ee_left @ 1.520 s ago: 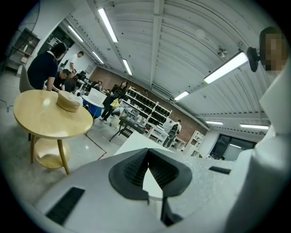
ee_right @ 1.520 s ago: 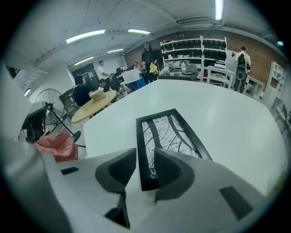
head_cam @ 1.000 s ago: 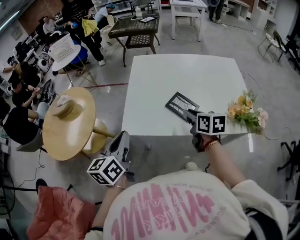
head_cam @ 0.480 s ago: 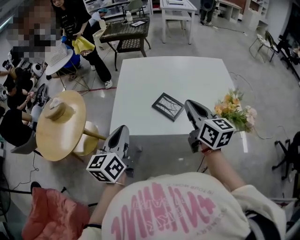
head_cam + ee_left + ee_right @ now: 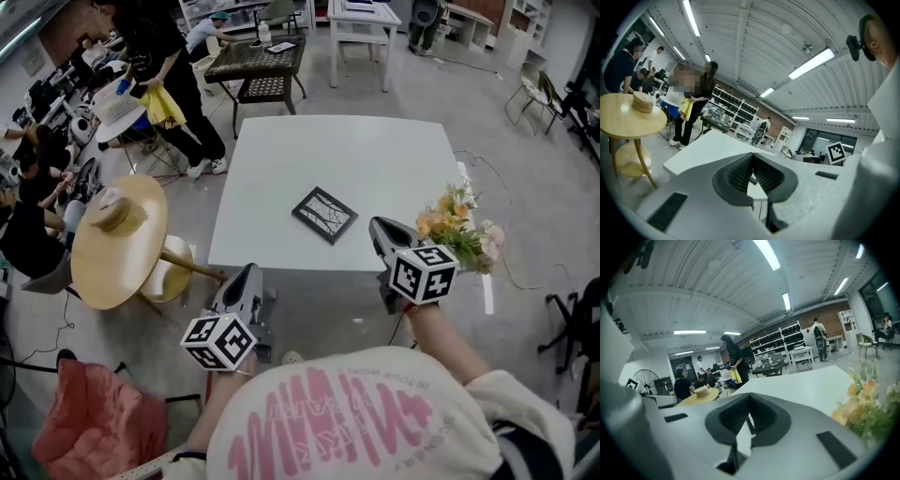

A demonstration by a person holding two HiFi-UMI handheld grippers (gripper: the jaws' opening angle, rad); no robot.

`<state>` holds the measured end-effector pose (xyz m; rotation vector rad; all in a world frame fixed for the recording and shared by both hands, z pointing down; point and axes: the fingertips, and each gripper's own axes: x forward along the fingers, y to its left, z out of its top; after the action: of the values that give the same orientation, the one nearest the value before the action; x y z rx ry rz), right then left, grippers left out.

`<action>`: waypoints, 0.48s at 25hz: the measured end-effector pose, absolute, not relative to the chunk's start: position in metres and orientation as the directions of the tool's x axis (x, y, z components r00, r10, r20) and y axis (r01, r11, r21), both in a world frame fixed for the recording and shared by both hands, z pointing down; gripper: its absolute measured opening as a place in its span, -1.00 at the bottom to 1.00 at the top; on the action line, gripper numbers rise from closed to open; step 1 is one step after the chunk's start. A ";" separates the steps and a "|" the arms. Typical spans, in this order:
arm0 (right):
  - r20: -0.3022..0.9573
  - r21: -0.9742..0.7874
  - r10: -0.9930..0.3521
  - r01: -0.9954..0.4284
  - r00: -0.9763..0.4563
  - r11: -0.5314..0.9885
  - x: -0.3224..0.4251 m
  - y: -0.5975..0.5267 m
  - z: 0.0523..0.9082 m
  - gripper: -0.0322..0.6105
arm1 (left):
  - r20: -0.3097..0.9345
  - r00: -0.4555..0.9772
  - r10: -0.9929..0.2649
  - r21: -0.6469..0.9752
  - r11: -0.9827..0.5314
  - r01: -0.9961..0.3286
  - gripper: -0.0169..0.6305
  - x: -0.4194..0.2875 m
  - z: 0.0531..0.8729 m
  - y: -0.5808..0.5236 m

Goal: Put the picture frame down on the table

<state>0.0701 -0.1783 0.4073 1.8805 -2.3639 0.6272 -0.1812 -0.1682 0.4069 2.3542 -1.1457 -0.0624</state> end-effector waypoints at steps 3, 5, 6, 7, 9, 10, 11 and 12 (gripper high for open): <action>0.309 -0.275 -0.914 -0.944 -0.265 0.181 0.070 -0.175 0.415 -0.89 | 0.184 0.635 -0.751 0.471 -0.499 -0.727 -0.94 -0.181 0.410 -0.162; 0.316 -0.277 -0.908 -0.942 -0.274 0.188 0.068 -0.173 0.419 -0.89 | 0.187 0.627 -0.756 0.475 -0.489 -0.732 -0.94 -0.182 0.413 -0.160; 0.319 -0.277 -0.906 -0.941 -0.279 0.192 0.067 -0.173 0.420 -0.89 | 0.189 0.623 -0.759 0.477 -0.484 -0.734 -0.94 -0.183 0.414 -0.159; 0.321 -0.277 -0.903 -0.940 -0.284 0.197 0.066 -0.173 0.422 -0.89 | 0.191 0.619 -0.762 0.478 -0.478 -0.736 -0.94 -0.184 0.415 -0.159; 0.326 -0.275 -0.899 -0.939 -0.291 0.204 0.064 -0.172 0.424 -0.89 | 0.194 0.612 -0.767 0.482 -0.469 -0.740 -0.94 -0.185 0.418 -0.159; 0.329 -0.274 -0.897 -0.939 -0.293 0.206 0.064 -0.172 0.425 -0.89 | 0.195 0.609 -0.768 0.483 -0.465 -0.742 -0.94 -0.185 0.419 -0.159; 0.333 -0.274 -0.896 -0.939 -0.295 0.207 0.063 -0.172 0.427 -0.89 | 0.197 0.608 -0.769 0.485 -0.463 -0.742 -0.94 -0.185 0.420 -0.158; 0.337 -0.275 -0.894 -0.939 -0.296 0.207 0.063 -0.172 0.428 -0.89 | 0.197 0.608 -0.769 0.485 -0.462 -0.742 -0.94 -0.185 0.420 -0.157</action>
<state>0.0629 -0.1717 0.4283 1.7980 -2.3583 0.6602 -0.1851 -0.1574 0.4203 2.3015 -1.1911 -0.0670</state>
